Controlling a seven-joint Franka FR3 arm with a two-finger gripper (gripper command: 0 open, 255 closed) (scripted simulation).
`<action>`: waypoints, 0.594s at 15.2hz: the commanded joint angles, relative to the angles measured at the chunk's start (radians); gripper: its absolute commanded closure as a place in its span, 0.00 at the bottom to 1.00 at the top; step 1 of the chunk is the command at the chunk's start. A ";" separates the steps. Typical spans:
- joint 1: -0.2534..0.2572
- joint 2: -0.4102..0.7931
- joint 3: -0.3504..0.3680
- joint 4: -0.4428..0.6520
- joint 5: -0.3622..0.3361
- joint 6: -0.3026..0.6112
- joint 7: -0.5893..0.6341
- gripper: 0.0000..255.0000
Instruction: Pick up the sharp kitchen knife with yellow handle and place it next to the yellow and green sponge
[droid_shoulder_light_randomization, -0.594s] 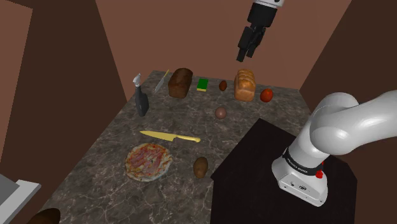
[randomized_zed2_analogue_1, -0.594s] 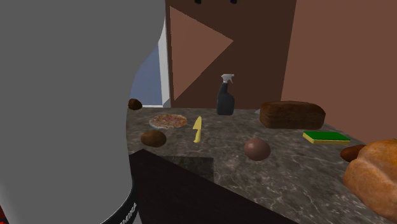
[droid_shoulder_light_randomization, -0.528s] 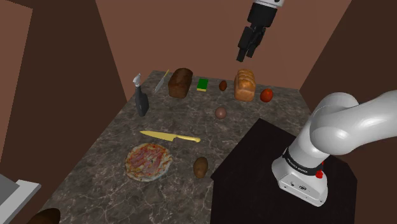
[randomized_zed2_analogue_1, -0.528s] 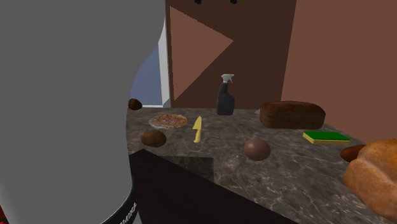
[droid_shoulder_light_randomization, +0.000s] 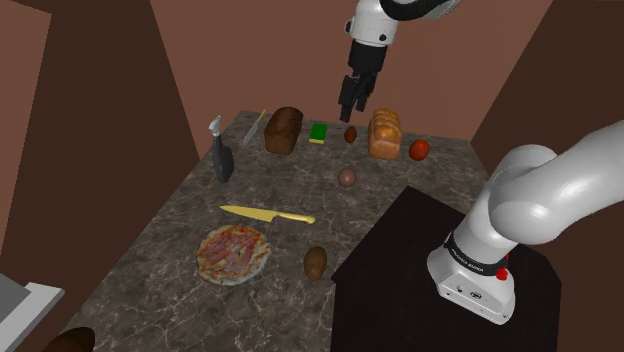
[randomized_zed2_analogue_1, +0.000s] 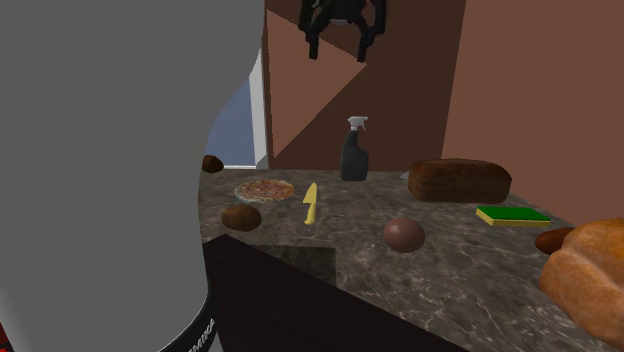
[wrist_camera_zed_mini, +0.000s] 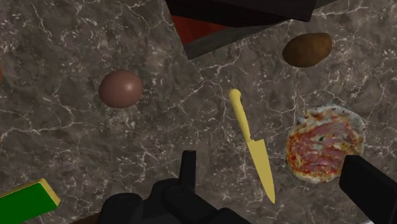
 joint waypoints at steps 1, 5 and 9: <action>0.013 0.066 0.019 0.004 0.001 0.045 0.002 0.00; 0.033 0.211 0.049 0.032 -0.007 0.127 0.000 0.00; 0.050 0.362 0.077 0.076 -0.023 0.197 0.004 0.00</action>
